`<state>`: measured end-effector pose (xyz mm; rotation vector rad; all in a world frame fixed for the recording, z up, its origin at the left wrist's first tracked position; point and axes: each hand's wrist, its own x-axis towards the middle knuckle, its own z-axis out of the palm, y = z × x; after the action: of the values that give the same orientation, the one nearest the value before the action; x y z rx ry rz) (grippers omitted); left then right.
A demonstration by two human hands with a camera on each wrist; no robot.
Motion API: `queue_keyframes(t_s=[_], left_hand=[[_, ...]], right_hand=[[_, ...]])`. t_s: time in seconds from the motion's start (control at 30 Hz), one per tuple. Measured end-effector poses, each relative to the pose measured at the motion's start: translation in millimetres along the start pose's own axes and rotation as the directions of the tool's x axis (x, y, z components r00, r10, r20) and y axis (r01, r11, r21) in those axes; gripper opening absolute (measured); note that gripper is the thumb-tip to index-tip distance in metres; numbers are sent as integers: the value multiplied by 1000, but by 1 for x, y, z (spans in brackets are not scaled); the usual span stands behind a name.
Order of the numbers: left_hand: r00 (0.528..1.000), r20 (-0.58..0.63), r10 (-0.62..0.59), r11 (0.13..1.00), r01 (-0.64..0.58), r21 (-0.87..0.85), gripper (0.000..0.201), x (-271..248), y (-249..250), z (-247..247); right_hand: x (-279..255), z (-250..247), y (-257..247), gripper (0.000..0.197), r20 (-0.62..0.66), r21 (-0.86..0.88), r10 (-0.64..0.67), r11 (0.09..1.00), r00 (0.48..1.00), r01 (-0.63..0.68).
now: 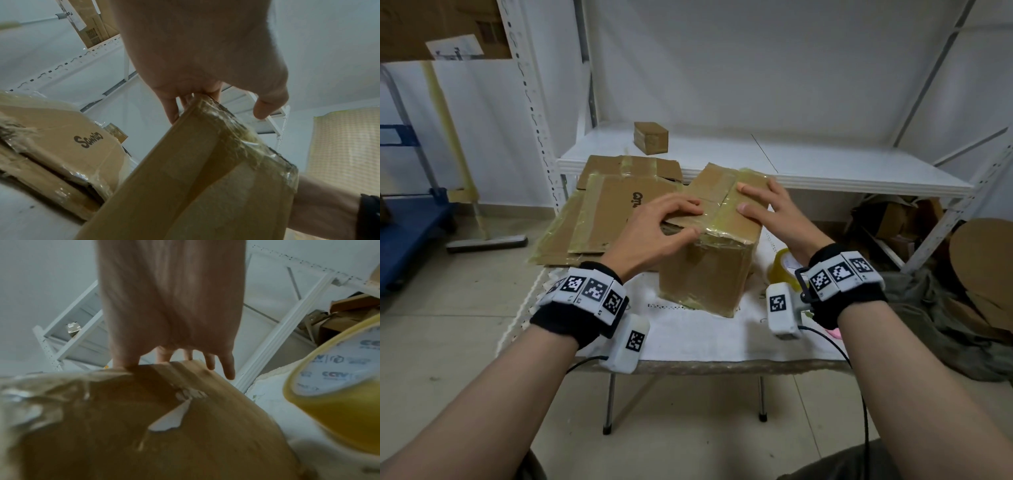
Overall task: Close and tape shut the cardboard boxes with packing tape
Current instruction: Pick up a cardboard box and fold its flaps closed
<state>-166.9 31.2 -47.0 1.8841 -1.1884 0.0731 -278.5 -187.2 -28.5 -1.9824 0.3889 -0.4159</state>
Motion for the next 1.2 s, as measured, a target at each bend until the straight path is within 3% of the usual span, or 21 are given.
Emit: queue_keyframes(t_s=[0.1, 0.23, 0.33, 0.43, 0.6, 0.8, 1.0, 1.1, 1.2], left_hand=[[998, -39, -58, 998, 58, 3, 58, 2, 8, 4], [987, -49, -151, 921, 159, 357, 80, 8, 36, 16], [952, 0, -306, 860, 276, 430, 107, 9, 50, 28], [945, -1, -326, 825, 285, 487, 122, 8, 51, 41], [958, -80, -275, 824, 277, 494, 111, 6, 52, 48], [978, -135, -159, 902, 199, 384, 114, 2, 47, 39], [987, -162, -23, 943, 76, 325, 103, 3, 39, 28], [991, -128, -27, 951, 65, 301, 99, 4, 38, 28], [992, -17, -123, 942, 122, 311, 91, 0, 36, 34]], right_hand=[[6, 3, 2, 47, -29, -66, 10, 998, 1000, -12], [10, 3, 7, 45, -52, -84, 13, 996, 999, -17], [13, 3, 9, 44, -49, -46, -5, 999, 999, 3], [15, 3, 14, 44, -68, -10, -23, 1000, 997, 23], [11, -1, 16, 44, -59, 70, -58, 996, 997, 62], [2, -2, 9, 32, -186, 55, -141, 987, 972, 153], [1, -8, 3, 29, -252, -15, -173, 984, 952, 175], [2, -11, 5, 27, -262, -20, -156, 988, 952, 156], [4, -11, 13, 29, -192, -53, -81, 996, 978, 72]])
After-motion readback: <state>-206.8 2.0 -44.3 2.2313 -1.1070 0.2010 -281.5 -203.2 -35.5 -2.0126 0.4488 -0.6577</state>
